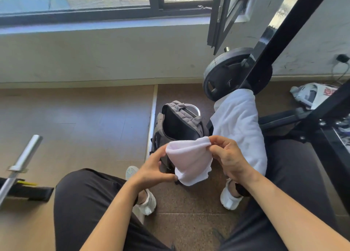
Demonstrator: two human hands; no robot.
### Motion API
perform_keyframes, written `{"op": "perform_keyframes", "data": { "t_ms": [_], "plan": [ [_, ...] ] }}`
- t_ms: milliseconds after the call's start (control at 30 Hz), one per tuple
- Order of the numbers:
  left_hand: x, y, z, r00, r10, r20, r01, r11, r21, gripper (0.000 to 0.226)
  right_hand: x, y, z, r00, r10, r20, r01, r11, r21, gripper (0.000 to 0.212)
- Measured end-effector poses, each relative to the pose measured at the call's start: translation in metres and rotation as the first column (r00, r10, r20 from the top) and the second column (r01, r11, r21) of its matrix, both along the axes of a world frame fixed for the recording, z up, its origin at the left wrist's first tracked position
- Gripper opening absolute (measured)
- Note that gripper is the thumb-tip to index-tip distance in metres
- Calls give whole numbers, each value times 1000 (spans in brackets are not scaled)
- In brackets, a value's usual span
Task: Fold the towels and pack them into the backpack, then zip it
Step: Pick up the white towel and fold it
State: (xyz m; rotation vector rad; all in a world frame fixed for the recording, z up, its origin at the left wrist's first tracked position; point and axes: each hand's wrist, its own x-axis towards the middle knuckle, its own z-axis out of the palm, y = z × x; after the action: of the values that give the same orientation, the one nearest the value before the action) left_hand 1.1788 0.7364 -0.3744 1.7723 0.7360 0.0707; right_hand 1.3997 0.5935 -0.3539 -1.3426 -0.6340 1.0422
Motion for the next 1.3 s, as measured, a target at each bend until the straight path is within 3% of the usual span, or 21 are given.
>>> {"op": "perform_keyframes", "data": {
  "t_ms": [133, 200, 333, 567, 633, 700, 767, 800, 867, 900, 1000, 1100, 1200, 1300],
  "plan": [
    [16, -12, -1, 972, 187, 143, -175, 980, -90, 34, 4, -2, 3, 996, 81, -42, -81, 997, 0, 28],
    [17, -13, 7, 937, 271, 222, -248, 961, -126, 23, 5, -2, 3, 999, 51, -18, -51, 999, -7, 25],
    [12, -18, 21, 928, 225, 298, -197, 973, -119, 44, 8, -1, 2, 997, -80, 25, 81, 996, -41, 26],
    [10, -29, 33, 956, 222, 194, -157, 940, -304, 48, 2, 2, -6, 993, -100, 58, 105, 990, -90, 18],
    [8, -26, 34, 934, 292, 205, -179, 882, -437, 51, 2, 4, -5, 999, -27, 21, 28, 996, -88, 41],
    [8, -23, 37, 899, 387, 203, -207, 786, -583, 62, 3, 5, -2, 986, 162, -35, -164, 983, -78, 80],
    [8, -21, 43, 858, 477, 189, -213, 667, -714, 76, 0, 3, 1, 933, 358, -39, -360, 929, -86, 92],
    [7, -20, 44, 843, 505, 188, -200, 618, -761, 79, -2, 2, 0, 903, 430, -20, -429, 895, -120, 88],
    [6, -18, 49, 812, 550, 194, -177, 550, -816, 61, -5, -1, -3, 862, 506, 14, -493, 845, -207, 67],
    [6, -17, 52, 796, 578, 181, -194, 527, -827, 53, -7, -1, -5, 856, 516, 32, -494, 835, -243, 53],
    [4, -8, 46, 735, 660, 156, -240, 468, -850, 57, -11, -1, -6, 886, 459, 63, -426, 861, -277, 31],
    [3, -3, 41, 700, 693, 174, -222, 443, -869, 61, -13, -3, 0, 923, 382, -41, -381, 896, -228, 26],
    [1, 4, 33, 680, 678, 278, -98, 460, -882, 49, -14, -5, 7, 933, 311, -179, -340, 926, -164, 32],
    [5, 0, 26, 777, 582, 240, -109, 499, -860, 57, -12, -6, 13, 922, 232, -310, -274, 957, -97, 36]
  ]
}}
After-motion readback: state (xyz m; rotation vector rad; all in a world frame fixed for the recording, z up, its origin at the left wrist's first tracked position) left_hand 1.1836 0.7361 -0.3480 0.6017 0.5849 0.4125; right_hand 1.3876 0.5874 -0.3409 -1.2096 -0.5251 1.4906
